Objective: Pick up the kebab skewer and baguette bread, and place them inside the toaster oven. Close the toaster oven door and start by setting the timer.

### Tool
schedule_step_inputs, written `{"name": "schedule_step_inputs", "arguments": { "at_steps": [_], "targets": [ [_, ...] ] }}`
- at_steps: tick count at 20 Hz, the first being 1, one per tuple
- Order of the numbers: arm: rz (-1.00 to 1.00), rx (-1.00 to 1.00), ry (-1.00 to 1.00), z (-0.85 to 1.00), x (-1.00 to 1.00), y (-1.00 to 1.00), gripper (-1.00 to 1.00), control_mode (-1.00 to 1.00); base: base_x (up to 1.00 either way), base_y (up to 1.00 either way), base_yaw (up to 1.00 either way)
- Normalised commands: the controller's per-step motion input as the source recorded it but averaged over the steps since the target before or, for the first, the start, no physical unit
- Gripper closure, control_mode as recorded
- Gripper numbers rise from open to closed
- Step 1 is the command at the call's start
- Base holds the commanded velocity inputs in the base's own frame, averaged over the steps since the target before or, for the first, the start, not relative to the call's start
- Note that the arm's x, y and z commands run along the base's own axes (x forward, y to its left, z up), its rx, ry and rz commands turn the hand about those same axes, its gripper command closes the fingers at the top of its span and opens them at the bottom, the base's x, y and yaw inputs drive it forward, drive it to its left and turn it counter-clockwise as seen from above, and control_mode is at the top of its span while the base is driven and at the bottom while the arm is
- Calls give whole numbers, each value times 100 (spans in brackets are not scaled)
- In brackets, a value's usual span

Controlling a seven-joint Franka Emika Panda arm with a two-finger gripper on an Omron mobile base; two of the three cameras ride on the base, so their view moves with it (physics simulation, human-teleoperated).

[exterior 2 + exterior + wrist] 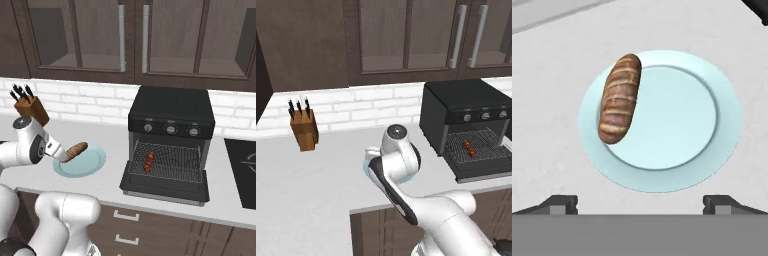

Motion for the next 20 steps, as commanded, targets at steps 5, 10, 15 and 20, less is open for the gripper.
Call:
{"name": "schedule_step_inputs", "arguments": {
  "at_steps": [5,10,15,20],
  "targets": [
    [3,6,21,-1,23,14,-100,-100,0,0,0],
    [3,0,7,-3,15,1,-100,-100,0,0,0],
    [0,0,0,-18,2,0,-100,-100,0,0,0],
    [0,0,0,-29,0,-1,-100,-100,0,0,0]
  ]
}}
